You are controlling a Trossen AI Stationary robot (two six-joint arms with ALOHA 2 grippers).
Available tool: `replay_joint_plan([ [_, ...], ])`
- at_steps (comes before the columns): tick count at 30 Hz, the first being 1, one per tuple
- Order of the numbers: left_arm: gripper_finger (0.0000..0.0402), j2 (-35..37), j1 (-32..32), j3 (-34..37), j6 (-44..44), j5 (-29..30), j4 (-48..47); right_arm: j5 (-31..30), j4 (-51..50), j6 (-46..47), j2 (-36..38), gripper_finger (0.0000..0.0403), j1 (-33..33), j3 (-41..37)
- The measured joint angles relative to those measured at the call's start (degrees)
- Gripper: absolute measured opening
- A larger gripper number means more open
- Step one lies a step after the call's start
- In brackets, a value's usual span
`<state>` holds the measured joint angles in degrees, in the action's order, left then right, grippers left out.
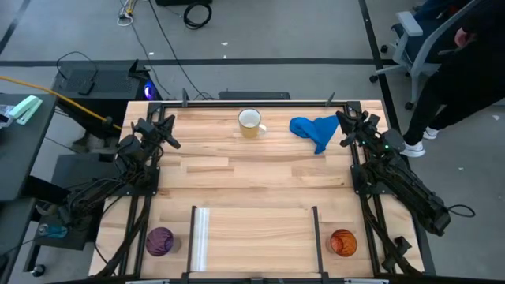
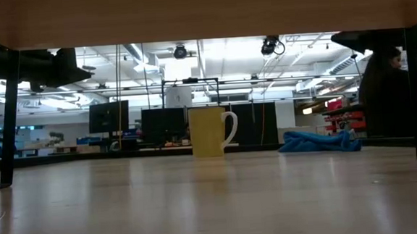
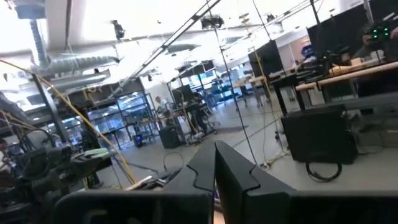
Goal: Stack small to large cups/mugs on shelf
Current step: Move the yellow mug to the center of the table
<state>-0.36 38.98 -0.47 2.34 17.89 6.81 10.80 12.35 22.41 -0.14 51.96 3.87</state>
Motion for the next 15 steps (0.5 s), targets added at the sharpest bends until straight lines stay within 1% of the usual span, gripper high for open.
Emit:
replay_joint_plan([
  [4, 0.0022, 0.0, -0.02, -0.01, 0.0, -4.36, 3.09, 1.79, 0.21, -1.6, -0.81, 0.0016, -0.01, 3.52],
  [8, 0.0017, 0.0, 0.0, 0.0, -0.02, -5.08, 4.22, 2.57, -0.15, -2.64, -4.17, 0.0016, 0.0, 9.91],
  [11, 0.0014, 0.0, 0.0, -0.01, -0.02, -5.1, 4.22, 4.0, -2.42, -3.15, -9.36, 0.0016, 0.0, 16.79],
  [15, 0.0017, 0.0, 0.0, 0.0, -0.04, -5.12, 4.22, 5.79, -8.53, -4.74, -19.7, 0.0016, 0.0, 27.7],
])
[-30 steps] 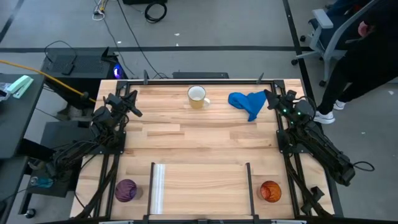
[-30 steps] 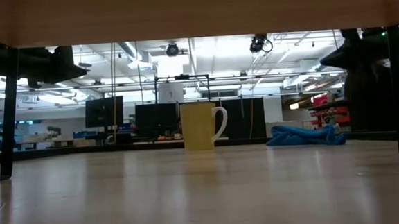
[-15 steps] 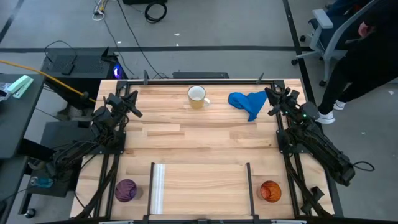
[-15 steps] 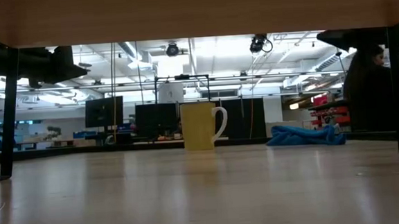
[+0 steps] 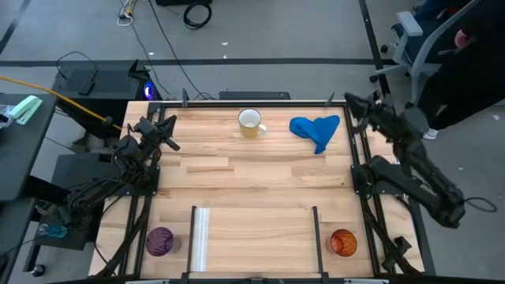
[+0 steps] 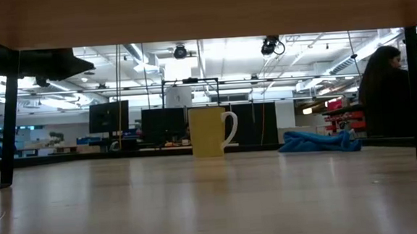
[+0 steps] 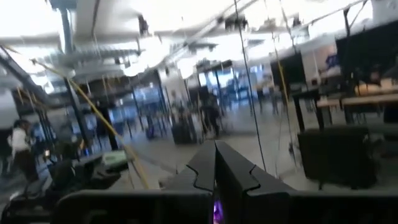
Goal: Stack small to large cups/mugs on shelf
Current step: Move the yellow mug to the center of the table
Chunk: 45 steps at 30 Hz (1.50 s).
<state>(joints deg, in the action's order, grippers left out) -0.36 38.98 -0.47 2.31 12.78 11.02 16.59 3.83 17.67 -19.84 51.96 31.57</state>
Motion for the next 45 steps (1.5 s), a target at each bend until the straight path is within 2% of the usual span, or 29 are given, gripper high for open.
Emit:
replay_joint_plan([
  [13, 0.0013, 0.0, 0.0, -0.02, 0.0, 0.0, -0.15, 3.64, -24.63, -5.87, -42.18, 0.0016, -1.73, 37.65],
  [19, 0.0018, 0.0, 0.0, -0.02, 0.02, 0.0, -0.18, 4.97, -29.55, -7.72, -57.34, 0.0027, -5.66, 51.96],
  [25, 0.0023, 0.0, 0.0, -0.02, 0.0, 0.0, -0.64, 5.08, -35.71, -7.81, -67.55, 0.0058, -9.52, 62.78],
  [31, 0.0013, 0.0, 0.0, -0.01, 0.0, 0.0, -0.63, 4.31, -46.99, -5.32, -76.24, 0.0081, -12.92, 72.01],
  [37, 0.0019, 0.0, 0.0, -0.02, -0.01, -0.01, -0.58, -4.74, -59.47, -10.06, -83.94, 0.0082, -15.15, 80.51],
  [45, 0.0019, 0.0, 0.0, -0.01, -0.12, -0.02, -0.54, -5.47, -64.27, -10.38, -90.7, 0.0082, -17.28, 83.04],
])
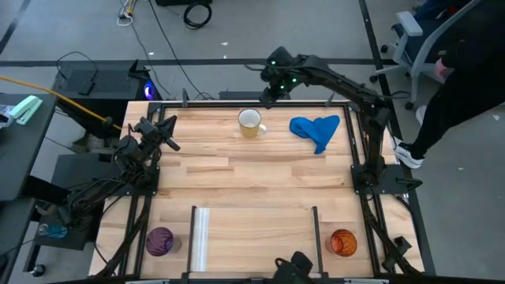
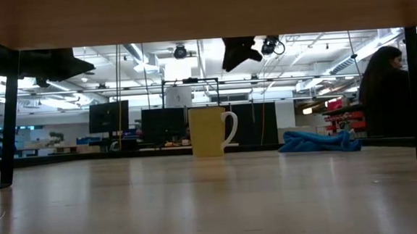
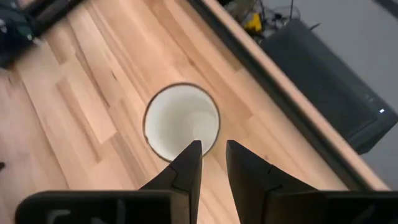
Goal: Stack small to large cups/mugs on shelf
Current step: Move the yellow mug to the center of the table
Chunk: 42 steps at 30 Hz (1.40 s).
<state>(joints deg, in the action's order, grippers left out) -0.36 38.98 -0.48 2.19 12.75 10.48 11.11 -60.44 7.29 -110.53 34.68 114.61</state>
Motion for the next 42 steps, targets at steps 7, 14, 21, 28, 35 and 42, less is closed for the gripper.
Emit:
replay_joint_plan([
  [7, 0.0013, 0.0, 0.0, -0.01, 0.01, 0.0, -0.02, 1.34, -0.67, 0.74, -5.44, 0.0082, -1.49, 0.02],
  [14, 0.0025, 0.0, -0.01, -0.01, 0.03, 0.0, -0.02, 2.69, -4.63, 4.36, -7.9, 0.0082, -1.71, 0.02],
  [21, 0.0028, 0.0, 0.0, -0.01, -0.34, 0.0, 0.0, 0.02, -3.44, 8.19, -7.92, 0.0082, -2.21, 0.02],
  [28, 0.0024, 0.0, 0.0, -0.01, -0.51, 0.0, 0.02, -0.83, -1.98, 12.73, -11.21, 0.0082, -2.65, 0.02],
  [35, 0.0038, 0.0, 0.11, -0.01, -1.52, 0.02, 0.02, -2.34, -1.76, 15.28, -12.14, 0.0082, -2.74, 0.0],
  [42, 0.0038, 0.0, 0.11, -0.01, -1.85, 0.02, 0.02, -2.73, -1.33, 15.73, -12.44, 0.0082, -2.74, 0.0],
])
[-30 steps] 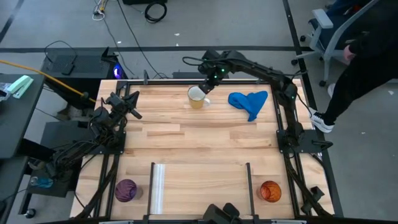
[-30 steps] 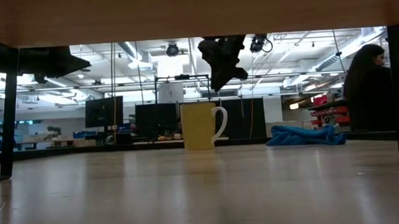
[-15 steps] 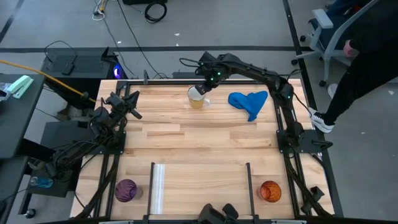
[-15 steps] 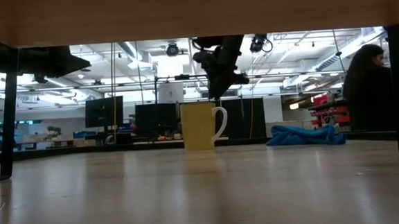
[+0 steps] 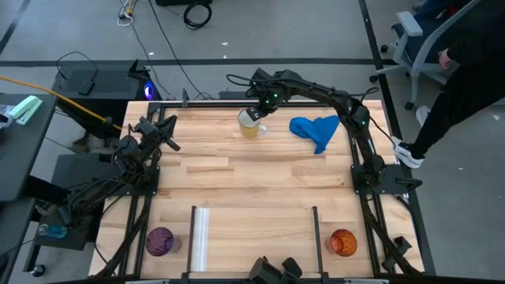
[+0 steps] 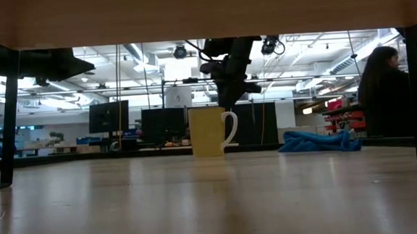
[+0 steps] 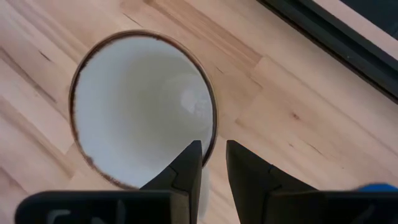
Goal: Stack small to large cups/mugs on shelf
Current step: Move the yellow mug to the center of the table
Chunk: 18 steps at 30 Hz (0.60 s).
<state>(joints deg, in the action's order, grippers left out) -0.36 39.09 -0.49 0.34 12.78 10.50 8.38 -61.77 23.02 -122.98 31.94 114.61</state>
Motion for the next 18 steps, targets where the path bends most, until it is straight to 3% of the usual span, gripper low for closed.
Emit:
replay_joint_plan([
  [18, 0.0039, 0.0, 0.0, 0.02, 0.04, 0.02, 0.02, -2.13, 0.34, 2.38, -0.35, 0.0082, -1.69, 0.0],
])
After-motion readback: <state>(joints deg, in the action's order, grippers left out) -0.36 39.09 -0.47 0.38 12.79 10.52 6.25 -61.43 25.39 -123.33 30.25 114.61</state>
